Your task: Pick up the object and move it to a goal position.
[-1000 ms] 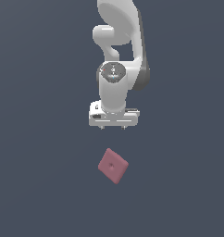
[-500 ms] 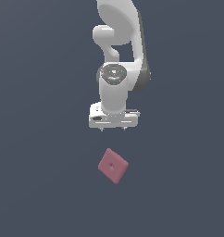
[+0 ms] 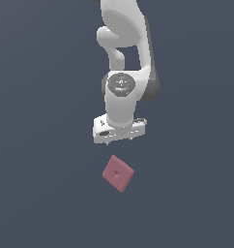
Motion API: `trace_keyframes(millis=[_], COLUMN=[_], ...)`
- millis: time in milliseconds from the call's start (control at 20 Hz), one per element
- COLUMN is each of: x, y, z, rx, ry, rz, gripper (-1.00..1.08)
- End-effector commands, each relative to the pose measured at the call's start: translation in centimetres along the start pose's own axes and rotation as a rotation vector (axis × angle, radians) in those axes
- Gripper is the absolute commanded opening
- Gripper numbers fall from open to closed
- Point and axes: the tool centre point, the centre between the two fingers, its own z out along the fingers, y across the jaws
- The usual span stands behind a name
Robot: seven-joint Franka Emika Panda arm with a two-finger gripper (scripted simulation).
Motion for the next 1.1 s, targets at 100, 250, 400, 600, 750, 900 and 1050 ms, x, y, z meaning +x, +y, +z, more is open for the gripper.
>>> trace_keyframes(millis=[100, 250, 400, 600, 750, 900, 1050], x=[1.9, 3.2, 4.4, 6.0, 7.1, 7.9, 8.6], y=[0.2, 0.4, 0.6, 0.9, 1.1, 1.3, 1.6], z=[0.2, 0.4, 0.7, 1.0, 1.2, 1.4, 1.5], rx=[-0.004, -0.006, -0.008, -0.01, -0.012, -0.013, -0.014], ry=[0.004, 0.008, 0.012, 0.017, 0.022, 0.025, 0.029], rz=[-0.121, -0.206, -0.291, -0.401, -0.478, -0.541, -0.592], gripper=[1.0, 1.0, 1.0, 1.0, 1.0, 1.0, 1.0])
